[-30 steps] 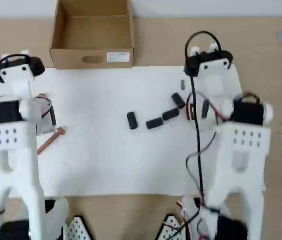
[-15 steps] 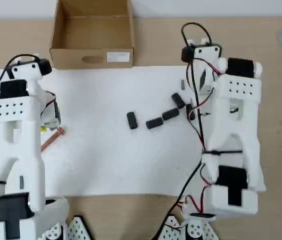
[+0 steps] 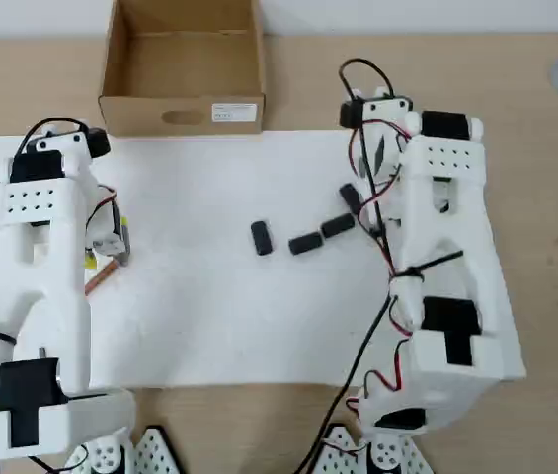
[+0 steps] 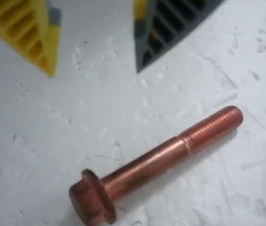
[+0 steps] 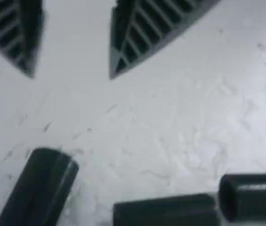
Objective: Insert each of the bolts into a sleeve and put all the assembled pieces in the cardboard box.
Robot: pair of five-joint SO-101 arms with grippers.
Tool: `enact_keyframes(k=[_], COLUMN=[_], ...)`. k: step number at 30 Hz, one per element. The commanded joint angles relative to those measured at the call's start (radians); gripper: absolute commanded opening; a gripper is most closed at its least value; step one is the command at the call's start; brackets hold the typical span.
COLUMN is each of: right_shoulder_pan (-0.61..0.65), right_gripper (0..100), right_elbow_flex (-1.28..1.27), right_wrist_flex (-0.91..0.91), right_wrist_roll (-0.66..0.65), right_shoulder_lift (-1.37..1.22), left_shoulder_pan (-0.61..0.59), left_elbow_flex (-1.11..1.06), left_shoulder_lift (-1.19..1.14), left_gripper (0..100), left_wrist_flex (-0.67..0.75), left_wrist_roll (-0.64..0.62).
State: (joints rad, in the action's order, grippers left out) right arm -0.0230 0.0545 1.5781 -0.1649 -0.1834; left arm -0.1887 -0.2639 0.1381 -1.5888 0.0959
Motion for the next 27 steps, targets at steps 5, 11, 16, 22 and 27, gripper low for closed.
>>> enact_keyframes(k=[5,11,16,22,27], right_shoulder_pan=[0.012,0.012,0.012,0.007,0.008], right_gripper=[14.6,14.6,14.5,14.5,14.3], right_elbow_flex=[0.045,0.047,0.077,0.205,0.280], right_wrist_flex=[-0.074,-0.138,-0.180,-0.173,-0.152], right_wrist_roll=[0.006,0.003,0.002,0.002,0.003], right_shoulder_lift=[-0.056,-0.137,-0.196,-0.317,-0.407], left_shoulder_pan=[-0.006,-0.006,-0.006,-0.006,-0.006], left_elbow_flex=[0.043,0.043,0.043,0.043,0.043], left_shoulder_lift=[0.004,0.004,0.004,0.004,0.004], left_gripper=[13,13,12,12,12], left_wrist_flex=[-0.034,-0.035,-0.040,-0.040,-0.040], left_wrist_roll=[0.031,0.031,0.032,0.032,0.032])
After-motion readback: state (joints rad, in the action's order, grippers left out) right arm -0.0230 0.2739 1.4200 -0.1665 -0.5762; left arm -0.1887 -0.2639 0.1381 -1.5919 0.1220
